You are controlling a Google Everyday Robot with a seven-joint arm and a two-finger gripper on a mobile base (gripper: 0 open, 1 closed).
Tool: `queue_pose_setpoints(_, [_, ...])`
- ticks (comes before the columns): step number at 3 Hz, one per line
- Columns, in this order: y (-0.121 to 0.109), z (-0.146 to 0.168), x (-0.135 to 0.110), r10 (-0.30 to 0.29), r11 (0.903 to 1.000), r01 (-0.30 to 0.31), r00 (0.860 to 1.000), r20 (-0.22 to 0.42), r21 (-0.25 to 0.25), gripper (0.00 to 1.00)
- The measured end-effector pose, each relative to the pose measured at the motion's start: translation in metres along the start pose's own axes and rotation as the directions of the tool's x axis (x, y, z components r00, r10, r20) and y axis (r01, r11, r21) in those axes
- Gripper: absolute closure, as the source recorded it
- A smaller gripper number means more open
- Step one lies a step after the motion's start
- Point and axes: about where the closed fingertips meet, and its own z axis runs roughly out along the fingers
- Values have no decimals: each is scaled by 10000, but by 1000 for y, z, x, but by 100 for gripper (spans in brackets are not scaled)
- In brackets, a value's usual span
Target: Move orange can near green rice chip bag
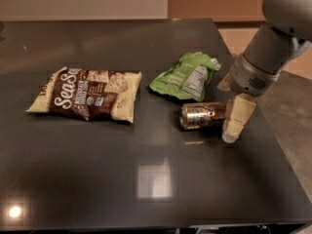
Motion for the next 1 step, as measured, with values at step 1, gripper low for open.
queue_pose_setpoints(1, [0, 0, 0, 0, 10000, 0, 10000, 0, 1, 0])
